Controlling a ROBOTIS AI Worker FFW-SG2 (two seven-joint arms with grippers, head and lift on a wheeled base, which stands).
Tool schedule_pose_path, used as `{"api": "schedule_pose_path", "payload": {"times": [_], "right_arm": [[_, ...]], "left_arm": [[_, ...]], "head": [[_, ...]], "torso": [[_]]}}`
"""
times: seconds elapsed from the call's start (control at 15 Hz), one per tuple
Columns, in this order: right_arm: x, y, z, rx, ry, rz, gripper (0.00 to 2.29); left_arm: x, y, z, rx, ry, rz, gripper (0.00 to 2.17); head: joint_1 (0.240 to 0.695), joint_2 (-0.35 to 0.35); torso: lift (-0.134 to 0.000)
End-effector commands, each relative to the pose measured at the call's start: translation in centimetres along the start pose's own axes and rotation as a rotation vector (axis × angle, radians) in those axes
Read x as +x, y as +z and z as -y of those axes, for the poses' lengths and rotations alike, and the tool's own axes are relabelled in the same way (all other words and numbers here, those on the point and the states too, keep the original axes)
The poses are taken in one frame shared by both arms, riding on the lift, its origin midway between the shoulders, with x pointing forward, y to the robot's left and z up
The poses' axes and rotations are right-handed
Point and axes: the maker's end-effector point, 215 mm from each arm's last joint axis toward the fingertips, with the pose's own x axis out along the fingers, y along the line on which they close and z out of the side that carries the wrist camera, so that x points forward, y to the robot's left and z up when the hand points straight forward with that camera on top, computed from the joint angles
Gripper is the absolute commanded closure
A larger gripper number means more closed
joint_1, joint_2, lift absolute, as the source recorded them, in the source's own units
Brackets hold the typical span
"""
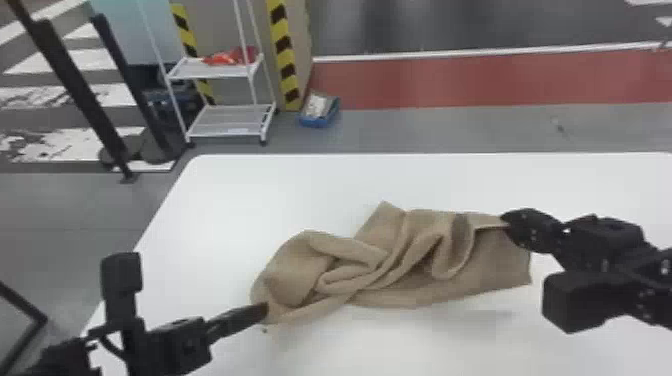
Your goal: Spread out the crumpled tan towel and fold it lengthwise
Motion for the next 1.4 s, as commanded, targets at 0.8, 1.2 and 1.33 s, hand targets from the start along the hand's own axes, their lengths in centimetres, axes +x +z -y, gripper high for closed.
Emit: {"api": "schedule_pose_path", "payload": {"times": [0.8,1.2,1.33], "right_arm": [[-2.7,-21.0,12.1,-0.172,-0.345,-0.531,1.68],[-3.5,-15.9,1.8,-0.279,-0.225,-0.413,1.68],[-4.9,-15.6,-4.0,-0.291,-0.144,-0.408,1.68]], "left_arm": [[2.1,9.2,-1.4,-0.048,0.054,0.037,1.79],[2.1,7.7,-0.8,-0.052,0.013,0.010,1.79],[2.3,7.1,-1.7,-0.056,0.022,-0.015,1.79]], "head": [[0.695,-0.058],[0.695,-0.096],[0.695,-0.089]], "torso": [[-0.124],[-0.124],[-0.124]]}}
